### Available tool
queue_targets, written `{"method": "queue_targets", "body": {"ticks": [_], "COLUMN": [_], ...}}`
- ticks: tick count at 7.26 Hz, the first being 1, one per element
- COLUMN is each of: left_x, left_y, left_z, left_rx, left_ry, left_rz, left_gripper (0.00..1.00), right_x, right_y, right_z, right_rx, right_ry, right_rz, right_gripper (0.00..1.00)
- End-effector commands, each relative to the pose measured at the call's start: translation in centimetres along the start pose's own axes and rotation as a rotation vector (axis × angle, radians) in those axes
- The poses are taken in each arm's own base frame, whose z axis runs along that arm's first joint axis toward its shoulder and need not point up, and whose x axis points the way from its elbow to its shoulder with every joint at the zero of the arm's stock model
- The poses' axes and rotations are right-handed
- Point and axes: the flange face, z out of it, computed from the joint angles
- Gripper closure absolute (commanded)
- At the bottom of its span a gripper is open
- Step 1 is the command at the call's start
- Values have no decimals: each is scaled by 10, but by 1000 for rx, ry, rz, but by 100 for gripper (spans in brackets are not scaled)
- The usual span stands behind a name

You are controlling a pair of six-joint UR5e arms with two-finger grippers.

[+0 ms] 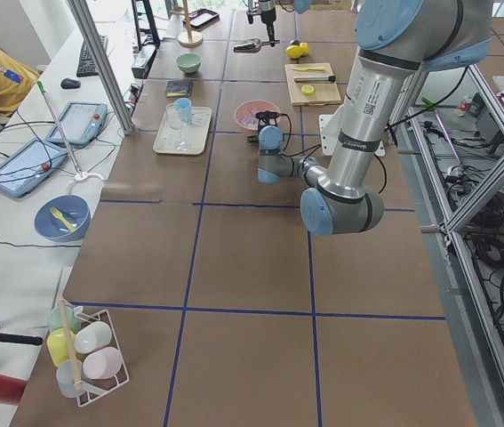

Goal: Put ice in cup with scoop
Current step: 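Carry the empty scoop back and lower it to its table spot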

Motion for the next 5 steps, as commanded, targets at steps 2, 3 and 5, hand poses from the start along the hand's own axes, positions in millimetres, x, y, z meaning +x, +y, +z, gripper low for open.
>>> {"method": "queue_targets", "body": {"ticks": [2, 3, 5], "left_x": [0, 0, 0], "left_y": [1, 1, 1], "left_z": [0, 0, 0], "left_rx": [-2, -3, -2], "left_ry": [0, 0, 0], "left_rz": [-1, -1, -1], "left_gripper": [0, 0, 0], "right_x": [-40, -43, -41], "right_y": [15, 17, 17], "right_z": [76, 87, 94], "right_rx": [49, 49, 37], "right_ry": [12, 35, 43], "right_rz": [20, 19, 19], "right_gripper": [100, 100, 100]}}
